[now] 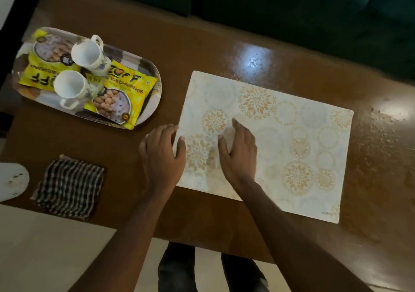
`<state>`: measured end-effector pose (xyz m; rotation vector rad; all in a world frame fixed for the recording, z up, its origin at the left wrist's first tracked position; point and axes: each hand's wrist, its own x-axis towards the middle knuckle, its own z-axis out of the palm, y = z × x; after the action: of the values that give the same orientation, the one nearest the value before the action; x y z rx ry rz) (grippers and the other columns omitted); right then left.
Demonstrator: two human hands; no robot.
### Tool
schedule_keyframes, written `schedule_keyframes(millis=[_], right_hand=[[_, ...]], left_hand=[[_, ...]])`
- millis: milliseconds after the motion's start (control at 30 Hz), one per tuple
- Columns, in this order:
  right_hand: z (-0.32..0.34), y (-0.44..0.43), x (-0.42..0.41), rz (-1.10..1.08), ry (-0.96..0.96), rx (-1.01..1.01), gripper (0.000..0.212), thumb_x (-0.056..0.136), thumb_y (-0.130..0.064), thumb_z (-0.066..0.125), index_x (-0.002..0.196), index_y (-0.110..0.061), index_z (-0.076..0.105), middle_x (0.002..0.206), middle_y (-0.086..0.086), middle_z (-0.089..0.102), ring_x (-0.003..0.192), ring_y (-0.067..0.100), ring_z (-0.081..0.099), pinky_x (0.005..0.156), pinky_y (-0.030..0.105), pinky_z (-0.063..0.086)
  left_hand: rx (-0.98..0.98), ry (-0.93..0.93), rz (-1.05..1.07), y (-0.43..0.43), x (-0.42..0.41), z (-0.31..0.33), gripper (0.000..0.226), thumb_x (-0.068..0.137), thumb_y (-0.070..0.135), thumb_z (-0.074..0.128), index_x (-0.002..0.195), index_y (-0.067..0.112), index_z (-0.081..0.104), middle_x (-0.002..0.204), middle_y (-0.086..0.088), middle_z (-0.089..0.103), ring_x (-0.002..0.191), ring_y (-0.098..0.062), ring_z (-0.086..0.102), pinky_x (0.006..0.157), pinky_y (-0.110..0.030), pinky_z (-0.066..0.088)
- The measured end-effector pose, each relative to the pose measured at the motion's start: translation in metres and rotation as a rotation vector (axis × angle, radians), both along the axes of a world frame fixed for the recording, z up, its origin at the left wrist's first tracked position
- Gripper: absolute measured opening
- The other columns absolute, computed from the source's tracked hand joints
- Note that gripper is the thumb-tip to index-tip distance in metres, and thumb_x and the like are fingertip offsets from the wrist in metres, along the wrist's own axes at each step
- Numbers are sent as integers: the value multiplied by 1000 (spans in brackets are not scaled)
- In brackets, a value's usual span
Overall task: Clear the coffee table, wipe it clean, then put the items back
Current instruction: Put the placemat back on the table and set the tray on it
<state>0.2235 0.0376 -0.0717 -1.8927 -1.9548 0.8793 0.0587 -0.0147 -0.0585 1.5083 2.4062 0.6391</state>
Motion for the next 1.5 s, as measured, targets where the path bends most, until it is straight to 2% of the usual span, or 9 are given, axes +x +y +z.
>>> schedule_keyframes(millis=[167,267,467,633,800,1033,1267,1433,1500], right_hand=[[9,16,-91,71,211,-126,38,105,-24,41,142,-18,47,136,3,54,127,21,45,105,37,38],[10,29,-137,62,312,-232,40,106,-19,39,146,-14,44,143,7,52,131,23,47,106,32,37],[0,40,-198,-331,593,-558,36,103,-32,43,137,-25,47,122,2,63,106,21,64,90,50,56],[0,46,-218,-495,634,-584,30,104,-36,44,119,-14,59,109,6,67,101,22,66,91,51,56],[-1,46,-220,-697,779,-607,18,106,-36,40,99,-24,52,107,7,64,102,25,66,89,53,57],[2,47,-165,-876,732,-424,21,105,-28,46,89,-21,58,92,3,64,89,22,61,74,37,52],[9,35,-53,-979,645,-350,26,104,-24,49,82,-19,62,84,4,62,80,21,57,67,31,47],[21,21,45,-1064,606,-308,36,103,-16,49,68,-17,55,54,-3,49,41,7,43,39,12,29],[26,16,80,-1081,591,-292,35,102,-14,49,68,-16,56,59,0,49,41,7,45,37,12,31]], left_hand=[[-30,-17,46,-9,-47,13,26,94,25,58,119,21,61,122,4,62,119,-15,51,99,-34,29],[-37,-25,49,-18,-71,15,24,92,24,59,116,21,61,120,3,63,117,-17,53,94,-31,27],[-29,-70,94,-23,-108,15,26,92,26,58,117,20,62,118,3,63,116,-17,52,94,-30,27],[42,-93,109,-22,-130,18,26,91,23,60,116,18,63,118,1,63,114,-17,52,93,-29,29],[129,-122,115,-22,-132,24,24,90,18,62,114,16,64,116,0,64,112,-19,54,93,-35,36],[264,-130,70,-20,-113,42,19,90,9,61,108,10,66,107,-5,64,103,-21,55,86,-36,42],[299,-156,82,-12,-83,58,21,94,12,50,108,8,67,110,-6,61,103,-20,52,85,-37,42],[143,-151,109,3,-50,49,22,98,22,52,115,15,63,123,-5,54,112,-20,44,86,-40,45],[46,-129,126,9,-33,41,24,97,25,52,118,18,62,131,-5,52,118,-23,42,90,-44,45]])
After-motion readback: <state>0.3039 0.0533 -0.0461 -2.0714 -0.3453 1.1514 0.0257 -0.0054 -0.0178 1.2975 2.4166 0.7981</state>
